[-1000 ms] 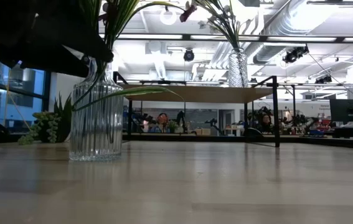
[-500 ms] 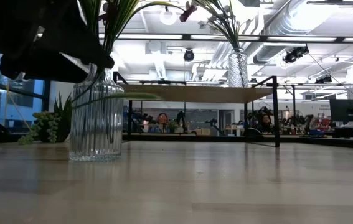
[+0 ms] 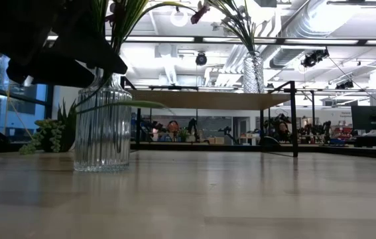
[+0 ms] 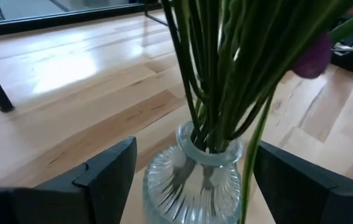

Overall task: Pick and place flowers into a vace then onto a shelf
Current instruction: Put the transparent vase with flowers on the shelf

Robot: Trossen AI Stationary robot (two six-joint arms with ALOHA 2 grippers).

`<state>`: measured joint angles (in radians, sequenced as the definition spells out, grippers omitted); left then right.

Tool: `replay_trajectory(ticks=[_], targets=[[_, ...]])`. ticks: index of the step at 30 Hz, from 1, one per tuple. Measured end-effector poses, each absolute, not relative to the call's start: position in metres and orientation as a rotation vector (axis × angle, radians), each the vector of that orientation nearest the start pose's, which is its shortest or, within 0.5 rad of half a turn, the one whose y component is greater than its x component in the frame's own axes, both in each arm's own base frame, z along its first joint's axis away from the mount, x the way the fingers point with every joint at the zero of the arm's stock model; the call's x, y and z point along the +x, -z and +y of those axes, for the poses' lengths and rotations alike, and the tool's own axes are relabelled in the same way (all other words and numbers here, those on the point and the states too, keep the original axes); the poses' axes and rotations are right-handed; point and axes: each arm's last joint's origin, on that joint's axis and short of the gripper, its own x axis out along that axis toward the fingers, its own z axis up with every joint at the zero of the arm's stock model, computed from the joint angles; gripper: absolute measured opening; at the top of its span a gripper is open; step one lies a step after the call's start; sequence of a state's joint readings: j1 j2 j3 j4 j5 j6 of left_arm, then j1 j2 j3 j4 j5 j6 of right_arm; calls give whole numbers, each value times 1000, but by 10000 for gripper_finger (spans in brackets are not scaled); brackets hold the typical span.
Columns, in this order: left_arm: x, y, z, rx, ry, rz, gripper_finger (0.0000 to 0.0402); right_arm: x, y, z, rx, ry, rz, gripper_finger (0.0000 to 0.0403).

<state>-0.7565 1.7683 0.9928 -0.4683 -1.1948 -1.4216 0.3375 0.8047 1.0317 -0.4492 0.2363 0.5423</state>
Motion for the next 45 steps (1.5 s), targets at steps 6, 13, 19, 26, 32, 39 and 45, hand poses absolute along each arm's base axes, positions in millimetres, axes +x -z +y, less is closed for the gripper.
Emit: replay_trajectory(ticks=[6, 13, 19, 26, 32, 39, 45], targets=[[247, -159, -197, -314, -708, 279, 321, 149, -386, 45, 477, -41, 234, 317], [247, -159, -197, -316, -706, 285, 273, 149, -386, 45, 477, -41, 234, 317], [251, -150, -195, -318, -721, 302, 253, 149, -387, 47, 477, -54, 231, 317], [258, -144, -196, -320, -735, 262, 240, 147, -387, 51, 491, -75, 236, 317], [257, -144, -195, -314, -737, 265, 250, 146, -387, 54, 490, -67, 233, 317], [257, -145, -195, -295, -745, 242, 253, 146, -387, 54, 484, -57, 229, 317], [261, -150, -197, -272, -748, 212, 249, 146, -387, 54, 484, -57, 229, 317]])
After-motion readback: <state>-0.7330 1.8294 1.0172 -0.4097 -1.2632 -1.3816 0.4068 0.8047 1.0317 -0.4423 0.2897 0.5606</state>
